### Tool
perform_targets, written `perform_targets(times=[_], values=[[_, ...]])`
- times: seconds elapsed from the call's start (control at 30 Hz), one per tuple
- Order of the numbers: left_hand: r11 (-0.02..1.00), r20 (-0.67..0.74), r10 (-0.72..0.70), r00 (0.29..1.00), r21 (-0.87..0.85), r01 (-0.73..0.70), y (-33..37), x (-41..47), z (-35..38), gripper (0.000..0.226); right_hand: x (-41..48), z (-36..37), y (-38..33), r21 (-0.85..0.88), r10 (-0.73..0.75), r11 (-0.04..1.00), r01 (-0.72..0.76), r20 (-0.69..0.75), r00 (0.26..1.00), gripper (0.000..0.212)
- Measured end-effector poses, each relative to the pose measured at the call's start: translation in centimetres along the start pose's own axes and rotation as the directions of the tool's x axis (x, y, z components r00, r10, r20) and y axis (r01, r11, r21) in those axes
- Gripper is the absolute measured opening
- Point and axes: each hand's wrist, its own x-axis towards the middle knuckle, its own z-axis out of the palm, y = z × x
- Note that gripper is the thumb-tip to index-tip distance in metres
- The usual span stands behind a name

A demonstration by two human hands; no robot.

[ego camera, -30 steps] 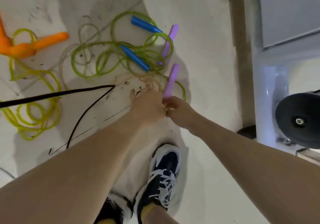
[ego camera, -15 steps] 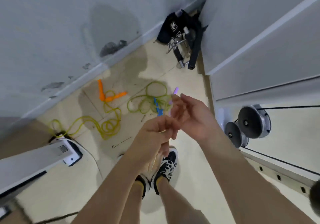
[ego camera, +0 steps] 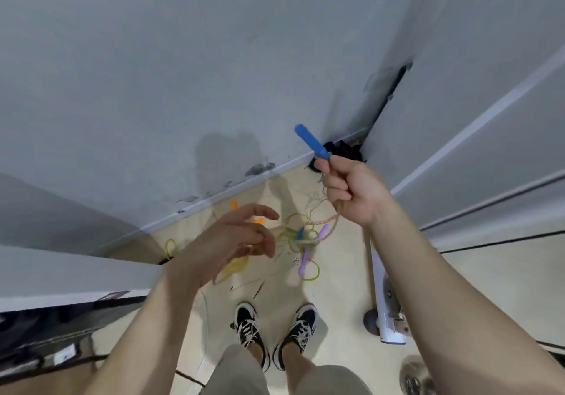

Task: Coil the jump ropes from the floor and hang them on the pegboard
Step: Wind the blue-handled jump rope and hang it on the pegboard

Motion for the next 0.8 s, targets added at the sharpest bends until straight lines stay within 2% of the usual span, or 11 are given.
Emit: perform_targets(times=[0.07,0.1,0.17,0.27,0.4,0.5,0.57,0.6,0.7,0.77,0.8], values=[[0.994,-0.107,-0.045,0.993,0.093,0.055,0.5,-0.8,0.5,0.023,-2.9,2.6,0.0,-0.093,0.001,0.996,0.012,0.134,0.991,0.025],[0.998,-0.114,-0.045,0.992,0.036,0.049,1.1,-1.1,1.0,0.034,-4.2,3.7,0.3,-0.151,0.007,0.988,0.021,0.182,0.983,0.026],[0.962,-0.082,0.030,0.996,-0.268,-0.052,2.6,-2.0,1.9,0.054,-6.4,5.5,1.2,-0.293,0.034,0.955,0.043,0.252,0.967,0.028],[0.739,-0.106,0.179,0.978,-0.642,-0.205,4.8,-3.8,2.0,0.056,-8.7,6.8,3.1,-0.462,0.076,0.884,0.068,0.285,0.956,0.028],[0.633,-0.163,0.249,0.955,-0.719,-0.288,5.4,-7.2,1.6,0.046,-11.1,7.1,5.2,-0.435,0.090,0.897,0.076,0.347,0.933,0.023],[0.472,-0.302,0.310,0.902,-0.774,-0.422,5.5,-10.1,0.9,0.029,-13.1,7.3,7.3,-0.649,0.067,0.742,0.167,0.320,0.945,0.015],[0.548,-0.383,0.327,0.864,-0.668,-0.503,5.3,-12.3,0.3,0.021,-14.0,7.3,9.2,-0.765,-0.056,0.612,0.202,0.212,0.976,0.010],[0.632,-0.417,0.346,0.841,-0.558,-0.537,4.9,-13.4,0.3,0.019,-14.4,7.2,10.2,-0.761,-0.133,0.620,0.190,0.136,0.982,0.014],[0.747,-0.445,0.418,0.792,-0.328,-0.578,3.1,-16.8,0.9,0.018,-16.2,6.9,12.3,-0.471,-0.179,0.869,0.150,-0.019,0.984,0.021],[0.769,-0.403,0.445,0.800,-0.286,-0.572,2.2,-18.9,1.6,0.022,-17.8,7.1,13.4,-0.247,-0.114,0.962,0.120,0.039,0.993,0.024],[0.777,-0.368,0.460,0.808,-0.273,-0.567,2.0,-19.8,2.0,0.024,-18.7,7.2,13.9,-0.252,-0.069,0.964,0.085,0.071,0.995,0.030]])
